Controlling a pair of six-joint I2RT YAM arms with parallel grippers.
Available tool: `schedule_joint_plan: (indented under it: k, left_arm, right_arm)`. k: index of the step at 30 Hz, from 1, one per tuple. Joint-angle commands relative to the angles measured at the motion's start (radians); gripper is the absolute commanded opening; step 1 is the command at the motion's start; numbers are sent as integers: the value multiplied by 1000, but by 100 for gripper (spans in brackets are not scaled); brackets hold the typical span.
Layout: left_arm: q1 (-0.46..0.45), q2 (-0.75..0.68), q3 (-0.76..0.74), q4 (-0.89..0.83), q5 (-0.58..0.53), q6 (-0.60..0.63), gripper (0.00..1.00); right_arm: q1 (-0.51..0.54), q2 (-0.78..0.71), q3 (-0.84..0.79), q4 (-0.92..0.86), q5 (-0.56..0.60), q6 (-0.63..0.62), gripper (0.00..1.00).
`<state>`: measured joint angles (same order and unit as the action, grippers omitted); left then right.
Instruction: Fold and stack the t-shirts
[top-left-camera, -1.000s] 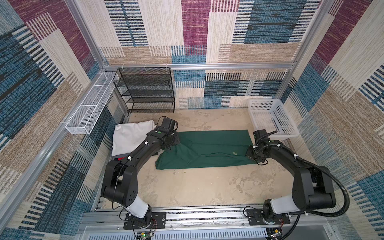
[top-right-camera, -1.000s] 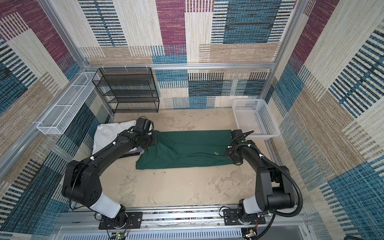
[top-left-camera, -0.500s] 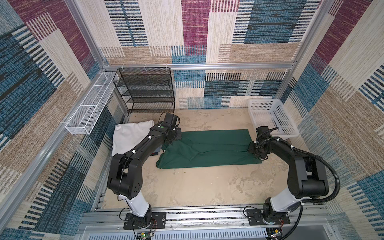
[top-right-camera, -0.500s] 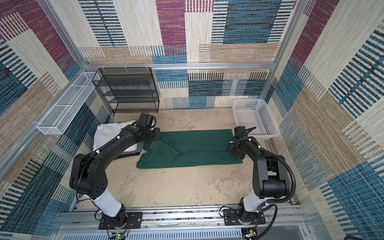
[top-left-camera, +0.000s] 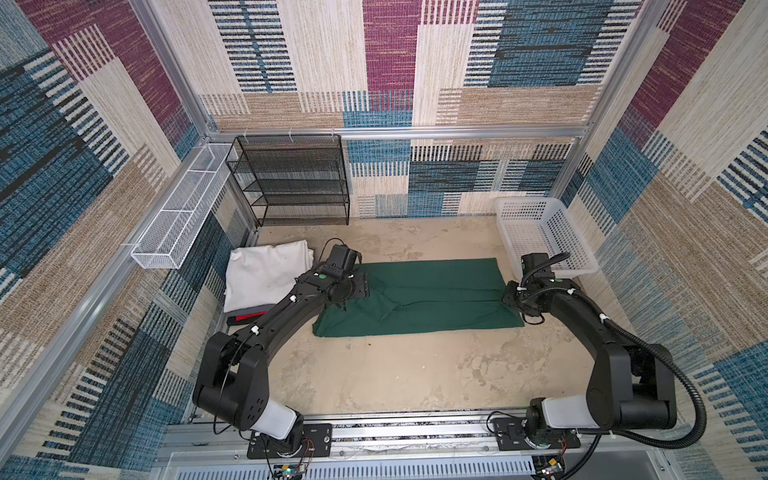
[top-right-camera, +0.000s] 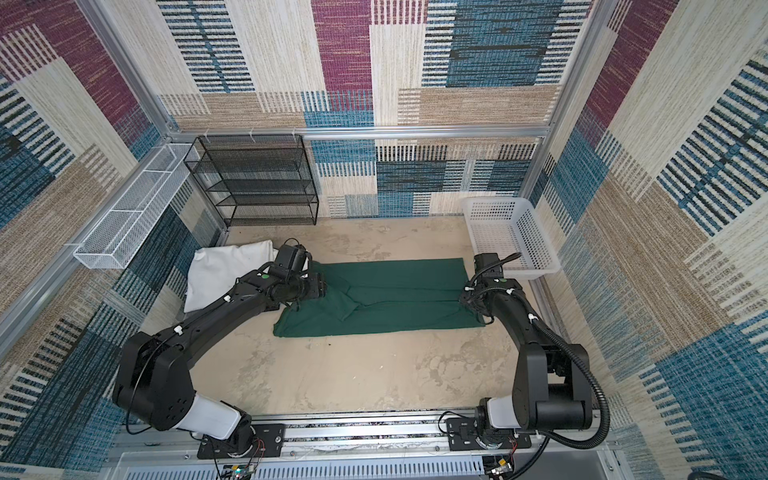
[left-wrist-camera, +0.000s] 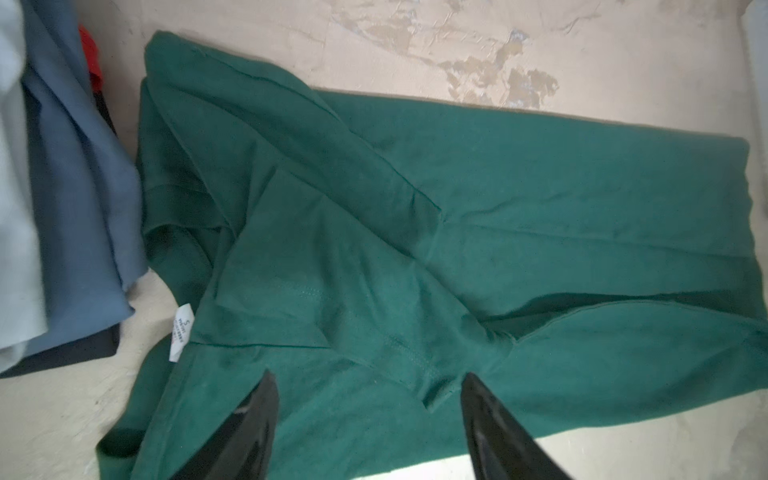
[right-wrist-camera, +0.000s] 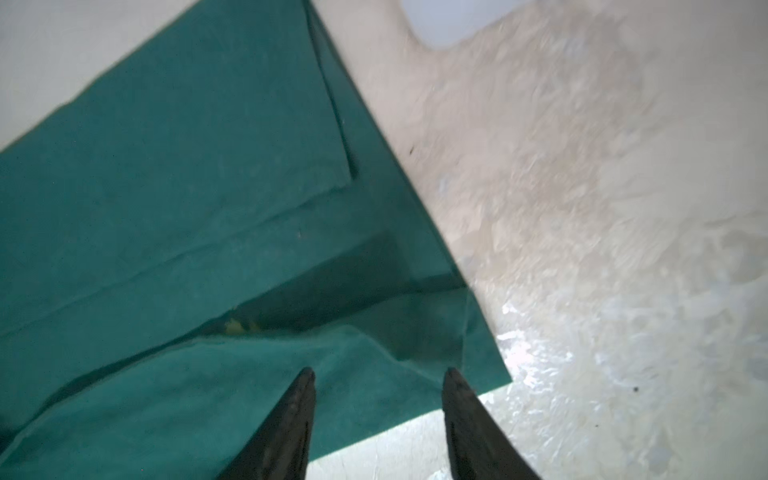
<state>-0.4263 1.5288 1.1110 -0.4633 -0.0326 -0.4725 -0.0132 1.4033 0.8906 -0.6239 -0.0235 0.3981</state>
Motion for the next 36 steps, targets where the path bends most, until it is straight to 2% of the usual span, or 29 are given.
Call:
schedule_joint_plan:
  k: [1, 5, 7, 13, 18, 21, 25, 29, 36]
  left_arm:
    - [0, 29, -10, 37, 48, -21, 70]
    - [1, 45, -10, 41, 44, -19, 69]
    - [0, 45, -12, 37, 36, -16, 69]
    - [8, 25, -34, 2, -17, -25, 69]
    - [42, -37, -110, 25, -15, -60, 69]
    - [54, -83, -131, 3, -44, -58, 69]
    - [65, -143, -173, -4, -79, -62, 72]
    - [84, -165, -213, -18, -78, -79, 72]
    - [138, -239, -304, -40, -94, -119, 72]
  right_arm:
    - [2, 25, -38, 28, -102, -18, 48]
    - [2, 80, -47, 75, -88, -36, 45]
    - [2, 116, -7, 76, -22, -35, 46]
    - [1, 206, 72, 120, -3, -58, 47]
    - [-2, 334, 148, 130, 134, -101, 47]
    - [-2, 342, 189, 126, 96, -96, 49]
    - [28, 243, 173, 157, 31, -60, 55]
    - [161, 195, 179, 142, 29, -37, 55]
    - [460, 266, 257, 233, -132, 6, 53]
